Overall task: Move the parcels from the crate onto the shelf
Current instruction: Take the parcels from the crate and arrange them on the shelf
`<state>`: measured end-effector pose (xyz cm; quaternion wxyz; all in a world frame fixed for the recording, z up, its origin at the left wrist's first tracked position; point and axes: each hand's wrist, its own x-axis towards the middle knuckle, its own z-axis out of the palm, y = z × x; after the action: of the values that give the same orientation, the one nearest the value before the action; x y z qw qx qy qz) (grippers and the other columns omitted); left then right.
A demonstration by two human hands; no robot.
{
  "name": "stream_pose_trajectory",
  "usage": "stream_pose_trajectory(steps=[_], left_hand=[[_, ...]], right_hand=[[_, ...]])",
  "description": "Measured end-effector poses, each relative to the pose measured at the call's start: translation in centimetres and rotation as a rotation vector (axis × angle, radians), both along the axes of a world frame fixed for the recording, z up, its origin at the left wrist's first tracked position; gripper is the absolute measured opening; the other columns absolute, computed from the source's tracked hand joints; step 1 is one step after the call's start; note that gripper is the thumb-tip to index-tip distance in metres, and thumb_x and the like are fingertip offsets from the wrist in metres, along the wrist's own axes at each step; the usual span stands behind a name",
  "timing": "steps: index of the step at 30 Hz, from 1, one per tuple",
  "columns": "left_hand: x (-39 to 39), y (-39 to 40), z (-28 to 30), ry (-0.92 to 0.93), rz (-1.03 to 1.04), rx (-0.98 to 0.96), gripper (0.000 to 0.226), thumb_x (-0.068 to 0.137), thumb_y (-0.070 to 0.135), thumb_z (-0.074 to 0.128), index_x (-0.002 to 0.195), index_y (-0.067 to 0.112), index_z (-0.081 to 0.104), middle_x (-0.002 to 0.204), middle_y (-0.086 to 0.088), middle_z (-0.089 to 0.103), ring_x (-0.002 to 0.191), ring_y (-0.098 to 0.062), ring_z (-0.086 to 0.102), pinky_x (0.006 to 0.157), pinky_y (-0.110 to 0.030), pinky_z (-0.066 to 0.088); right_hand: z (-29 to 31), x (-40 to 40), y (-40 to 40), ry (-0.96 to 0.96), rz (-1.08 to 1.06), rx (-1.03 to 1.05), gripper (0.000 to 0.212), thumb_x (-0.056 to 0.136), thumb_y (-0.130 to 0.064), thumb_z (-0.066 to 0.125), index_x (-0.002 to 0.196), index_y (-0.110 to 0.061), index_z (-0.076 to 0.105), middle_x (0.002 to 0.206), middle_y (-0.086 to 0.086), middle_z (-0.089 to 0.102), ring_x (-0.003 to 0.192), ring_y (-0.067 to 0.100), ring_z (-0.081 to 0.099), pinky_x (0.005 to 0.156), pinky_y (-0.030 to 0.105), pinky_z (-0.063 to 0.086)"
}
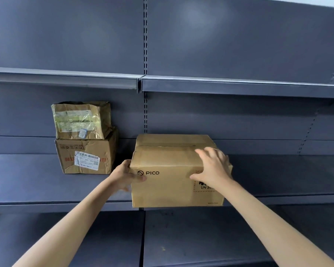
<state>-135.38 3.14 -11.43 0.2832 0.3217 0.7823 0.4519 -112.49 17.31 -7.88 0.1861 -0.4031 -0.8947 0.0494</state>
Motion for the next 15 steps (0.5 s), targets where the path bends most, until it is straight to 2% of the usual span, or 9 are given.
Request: stream_pose_trajectory(steps=[3, 6, 9, 12, 15], left_hand=[[-0.5, -0.6, -0.3, -0.01, 0.009, 0.006, 0.092, 0.069, 0.018, 0.08, 0.143, 0.018, 0.026, 0.126, -0.009, 0.052, 0.11, -0.027, 0.055, 0.071, -0.039, 0.054], [-1.0, -1.4, -0.7, -0.029, 0.039, 0.017, 0.092, 0.072, 0.019, 0.078, 0.145, 0.018, 0.023, 0.133, -0.012, 0.042, 0.113, -0.028, 0.05, 0.074, -0.041, 0.052], [-1.7, -2.1, -1.4, -0.046, 0.078, 0.012, 0.091, 0.073, 0.019, 0.077, 0.146, 0.018, 0.021, 0.136, -0.013, 0.04, 0.113, -0.028, 0.049, 0.078, -0.043, 0.052], [-2.3, -2.5, -2.0, -0.063, 0.099, 0.011, 0.088, 0.075, 0.02, 0.076, 0.145, 0.018, 0.023, 0.139, -0.014, 0.039, 0.11, -0.025, 0.048, 0.08, -0.044, 0.052], [-2.5, -2.5, -2.5, -0.061, 0.111, 0.005, 0.084, 0.076, 0.02, 0.075, 0.144, 0.017, 0.025, 0.139, -0.014, 0.039, 0.111, -0.027, 0.048, 0.085, -0.047, 0.052]], right_hand=[[-0.8, -2.8, -2.0, -0.066, 0.155, 0.059, 0.082, 0.071, -0.043, 0.072, 0.141, -0.033, 0.029, 0.151, 0.0, 0.021, 0.139, 0.024, 0.016, 0.114, 0.053, 0.001], [-1.9, -5.2, -3.2, -0.1, 0.246, 0.05, 0.086, 0.073, -0.037, 0.072, 0.143, -0.034, 0.024, 0.153, 0.002, 0.018, 0.14, 0.023, 0.015, 0.115, 0.05, 0.003], [-2.8, -7.0, -3.5, -0.185, 0.24, 0.148, 0.088, 0.076, -0.032, 0.071, 0.143, -0.039, 0.016, 0.154, 0.004, 0.013, 0.14, 0.028, 0.013, 0.112, 0.056, 0.004], [-3.4, -7.4, -3.1, -0.187, 0.22, 0.243, 0.082, 0.08, -0.02, 0.067, 0.142, -0.041, 0.016, 0.152, 0.005, 0.016, 0.137, 0.029, 0.017, 0.109, 0.059, 0.01], [-3.7, -7.3, -2.9, -0.188, 0.238, 0.272, 0.08, 0.08, -0.022, 0.066, 0.141, -0.04, 0.017, 0.151, 0.005, 0.017, 0.136, 0.029, 0.018, 0.107, 0.059, 0.013]])
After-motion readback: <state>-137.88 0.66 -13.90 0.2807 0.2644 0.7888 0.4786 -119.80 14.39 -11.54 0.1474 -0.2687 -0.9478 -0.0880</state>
